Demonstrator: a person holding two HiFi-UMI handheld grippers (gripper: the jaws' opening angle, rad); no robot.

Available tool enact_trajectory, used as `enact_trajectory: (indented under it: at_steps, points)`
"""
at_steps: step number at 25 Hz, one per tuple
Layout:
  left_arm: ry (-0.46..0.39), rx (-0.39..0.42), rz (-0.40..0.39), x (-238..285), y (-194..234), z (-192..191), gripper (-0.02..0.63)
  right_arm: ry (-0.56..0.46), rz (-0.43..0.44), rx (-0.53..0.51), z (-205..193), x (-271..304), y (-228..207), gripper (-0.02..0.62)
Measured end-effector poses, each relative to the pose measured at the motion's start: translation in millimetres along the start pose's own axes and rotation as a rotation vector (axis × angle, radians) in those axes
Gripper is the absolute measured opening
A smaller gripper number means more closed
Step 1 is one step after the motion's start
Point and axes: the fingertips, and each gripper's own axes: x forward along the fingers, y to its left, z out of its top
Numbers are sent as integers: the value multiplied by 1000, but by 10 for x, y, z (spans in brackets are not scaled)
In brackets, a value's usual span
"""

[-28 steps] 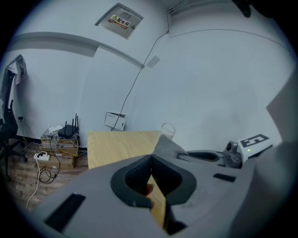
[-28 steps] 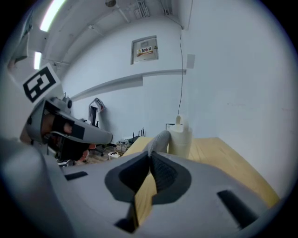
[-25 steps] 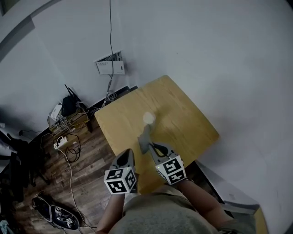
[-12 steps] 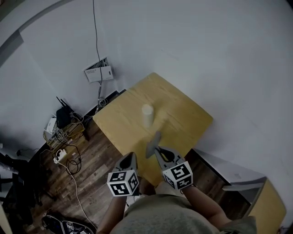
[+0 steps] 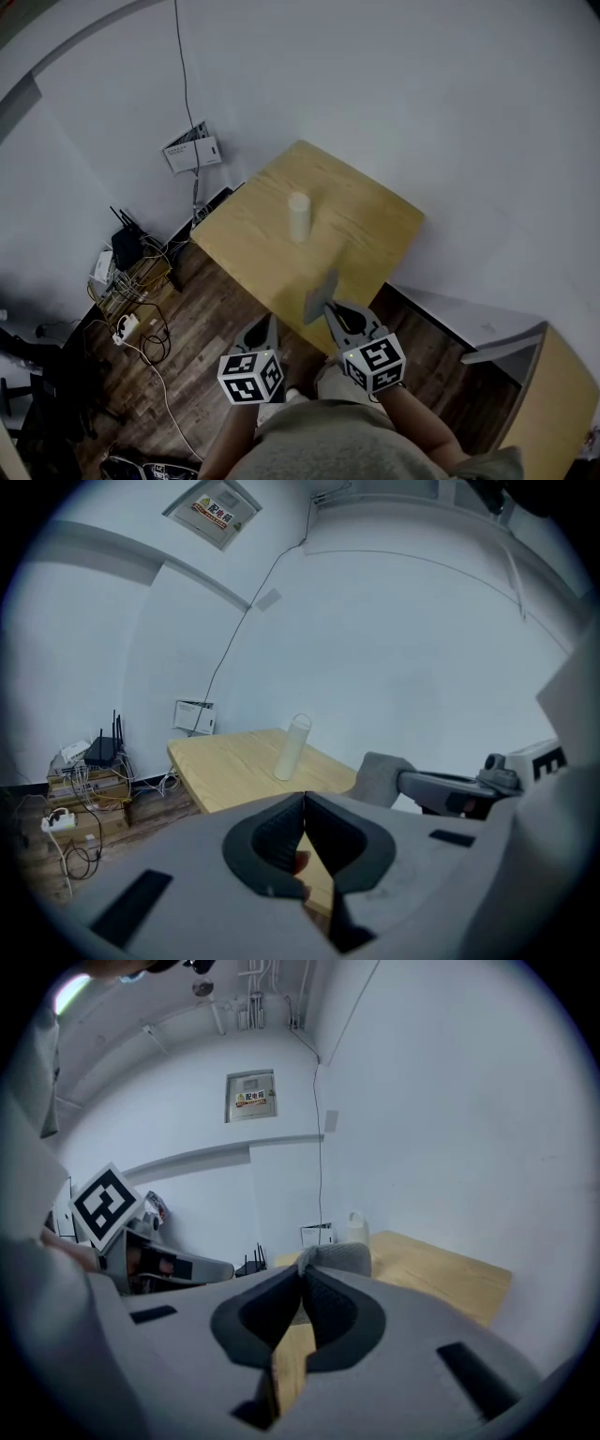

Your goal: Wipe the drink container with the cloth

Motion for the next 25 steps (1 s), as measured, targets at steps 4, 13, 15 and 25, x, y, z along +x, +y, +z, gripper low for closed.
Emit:
enact_trajectory:
  at_steps: [4,13,15,25]
  points:
    - [14,5,-17,-137,20,-112,2,-14,-17,7,-14,-135,114,8]
    - [4,8,-47,-296,-3,-171,2,-26,-67,21,-35,-300,214,8]
    - [3,7,-52,-333,3,-174,2,-29,-74,30,-38,-313,242,8]
    - [4,9,-64,-372,22,-192,2,-51,-87,42,-18,-364,285,8]
